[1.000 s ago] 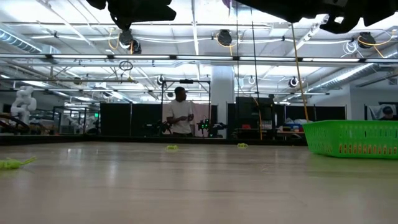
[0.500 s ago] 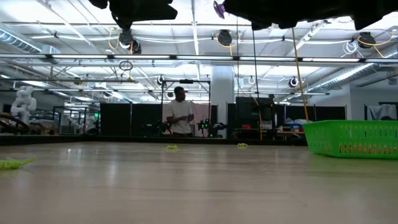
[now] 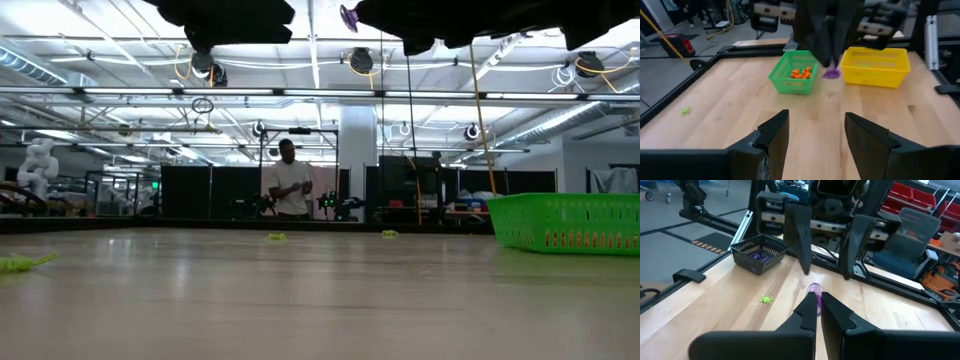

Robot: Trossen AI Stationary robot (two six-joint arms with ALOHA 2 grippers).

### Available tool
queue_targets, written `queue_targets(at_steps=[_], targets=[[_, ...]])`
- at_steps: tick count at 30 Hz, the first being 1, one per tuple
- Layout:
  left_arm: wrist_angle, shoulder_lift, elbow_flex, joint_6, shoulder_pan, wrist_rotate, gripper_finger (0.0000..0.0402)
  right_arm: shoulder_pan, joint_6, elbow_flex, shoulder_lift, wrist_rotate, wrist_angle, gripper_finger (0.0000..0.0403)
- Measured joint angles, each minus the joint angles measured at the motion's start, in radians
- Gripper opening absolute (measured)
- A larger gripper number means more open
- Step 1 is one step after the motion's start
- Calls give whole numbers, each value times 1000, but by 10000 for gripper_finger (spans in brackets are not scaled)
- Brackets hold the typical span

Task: Sort Halloween decoration
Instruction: Put the purple witch hat toy into the black bin

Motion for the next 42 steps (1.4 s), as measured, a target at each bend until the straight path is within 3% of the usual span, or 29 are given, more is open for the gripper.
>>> queue_targets(at_steps=[12, 31, 42], targets=[[216, 98, -1, 105, 34, -5, 191, 0, -2, 0, 0, 0, 10, 0], [276, 108, -1, 140, 35, 8, 191, 0, -11, 0, 0, 0, 9, 0], [297, 108, 0, 154, 60, 111, 191, -2, -11, 0, 0, 0, 9, 0]])
